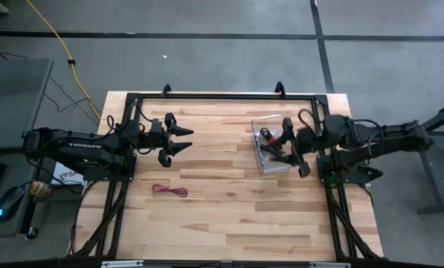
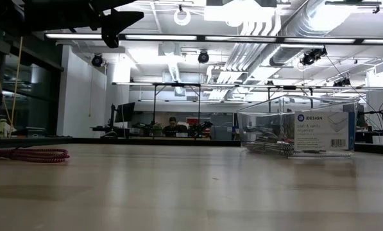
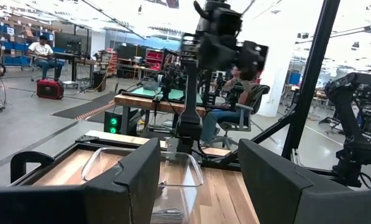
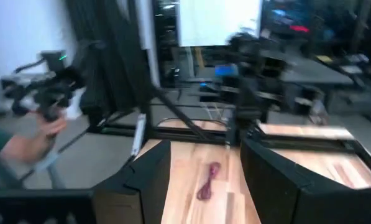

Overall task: Pick and place USB-C Cables
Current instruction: Put the pink cable charger into the transparent bin

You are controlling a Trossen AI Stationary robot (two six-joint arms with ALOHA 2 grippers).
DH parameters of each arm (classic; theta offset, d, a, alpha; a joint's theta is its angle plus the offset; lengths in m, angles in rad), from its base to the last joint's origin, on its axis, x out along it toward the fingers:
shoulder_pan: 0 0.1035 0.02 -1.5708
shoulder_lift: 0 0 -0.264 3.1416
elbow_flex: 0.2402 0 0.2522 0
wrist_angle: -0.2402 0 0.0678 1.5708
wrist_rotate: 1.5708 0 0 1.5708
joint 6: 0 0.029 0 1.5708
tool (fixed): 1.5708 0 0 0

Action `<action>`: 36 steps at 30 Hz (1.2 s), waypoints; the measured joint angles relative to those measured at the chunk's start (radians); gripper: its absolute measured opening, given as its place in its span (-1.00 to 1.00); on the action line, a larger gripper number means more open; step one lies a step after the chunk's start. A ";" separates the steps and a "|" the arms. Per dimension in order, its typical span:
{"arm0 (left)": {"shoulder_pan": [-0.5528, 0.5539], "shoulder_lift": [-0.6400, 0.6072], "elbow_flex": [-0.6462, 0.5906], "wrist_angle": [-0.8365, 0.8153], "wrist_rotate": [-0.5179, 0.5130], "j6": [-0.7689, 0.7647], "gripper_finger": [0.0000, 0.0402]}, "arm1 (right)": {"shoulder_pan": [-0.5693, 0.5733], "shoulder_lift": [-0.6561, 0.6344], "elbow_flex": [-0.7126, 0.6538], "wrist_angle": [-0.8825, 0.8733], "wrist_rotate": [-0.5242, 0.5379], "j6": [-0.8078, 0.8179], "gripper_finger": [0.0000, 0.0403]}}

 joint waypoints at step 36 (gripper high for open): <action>0.000 0.000 0.000 0.001 0.000 -0.025 -0.02 | 0.000 -0.448 -0.453 0.203 0.318 -0.005 -0.08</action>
